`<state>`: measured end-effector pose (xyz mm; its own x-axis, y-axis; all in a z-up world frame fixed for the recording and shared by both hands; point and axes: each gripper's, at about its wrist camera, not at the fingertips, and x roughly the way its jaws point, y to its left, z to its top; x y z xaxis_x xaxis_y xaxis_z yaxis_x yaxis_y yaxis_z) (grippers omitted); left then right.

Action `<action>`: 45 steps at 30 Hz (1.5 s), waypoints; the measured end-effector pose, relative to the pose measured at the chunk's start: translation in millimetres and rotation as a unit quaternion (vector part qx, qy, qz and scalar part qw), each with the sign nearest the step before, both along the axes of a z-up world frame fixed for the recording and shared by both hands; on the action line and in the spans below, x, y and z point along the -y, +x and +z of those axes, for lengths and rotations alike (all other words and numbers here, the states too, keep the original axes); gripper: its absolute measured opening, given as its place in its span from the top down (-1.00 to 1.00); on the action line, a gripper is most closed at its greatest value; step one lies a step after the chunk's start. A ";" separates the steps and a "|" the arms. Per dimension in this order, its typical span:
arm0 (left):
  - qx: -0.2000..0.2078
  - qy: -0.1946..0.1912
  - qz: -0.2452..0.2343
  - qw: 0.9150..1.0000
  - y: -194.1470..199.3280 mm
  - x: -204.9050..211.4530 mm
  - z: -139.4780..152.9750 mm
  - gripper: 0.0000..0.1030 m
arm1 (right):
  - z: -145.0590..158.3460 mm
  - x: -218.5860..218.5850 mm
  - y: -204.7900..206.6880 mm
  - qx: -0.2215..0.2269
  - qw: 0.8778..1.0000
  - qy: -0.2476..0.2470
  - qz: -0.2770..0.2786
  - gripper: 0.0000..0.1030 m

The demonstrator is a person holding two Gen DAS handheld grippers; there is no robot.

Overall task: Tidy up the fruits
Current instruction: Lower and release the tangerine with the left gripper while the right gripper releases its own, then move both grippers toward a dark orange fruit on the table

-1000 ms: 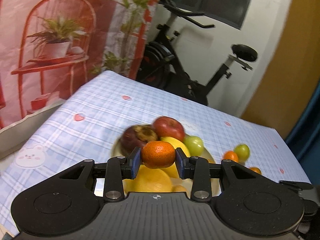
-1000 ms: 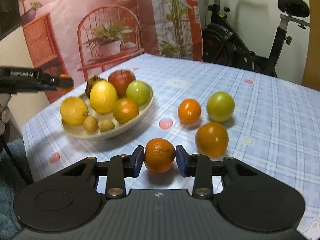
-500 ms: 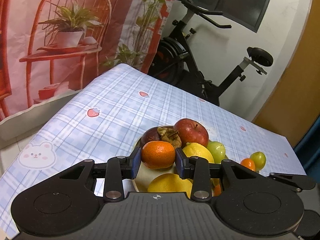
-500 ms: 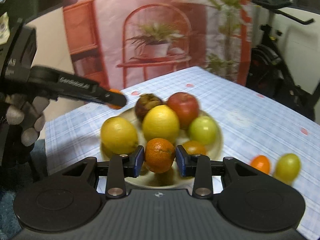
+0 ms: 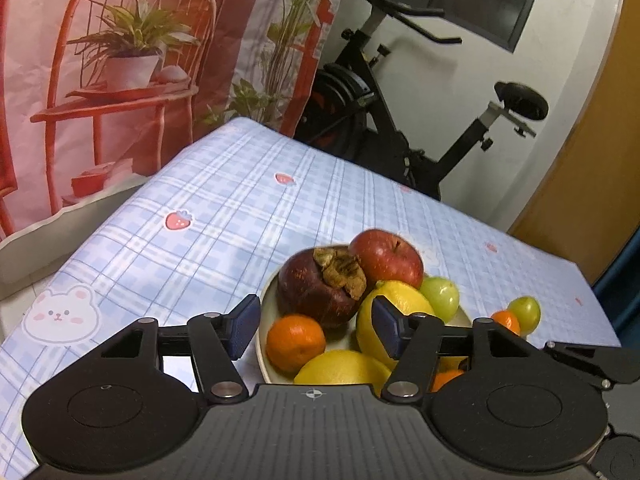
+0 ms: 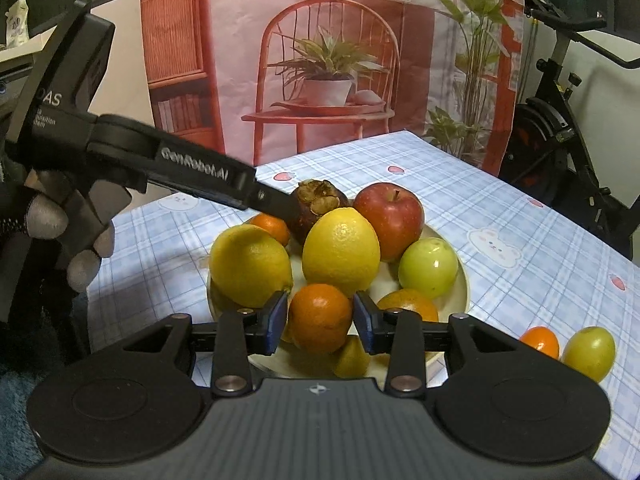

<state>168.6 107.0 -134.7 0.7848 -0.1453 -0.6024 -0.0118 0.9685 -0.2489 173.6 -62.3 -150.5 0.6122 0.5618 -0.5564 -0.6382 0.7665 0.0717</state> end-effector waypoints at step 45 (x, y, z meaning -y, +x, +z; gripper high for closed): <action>-0.041 0.010 -0.217 0.975 43.0 176.3 -10.1 -0.21 | -34.7 157.4 -27.2 0.015 0.979 0.049 -0.196 -0.09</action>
<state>211.6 -69.3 -144.8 0.6007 -0.4402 -0.6674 0.3811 0.8915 -0.2449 146.4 -219.7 -185.2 0.8066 0.3300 -0.4904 -0.2994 0.9434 0.1424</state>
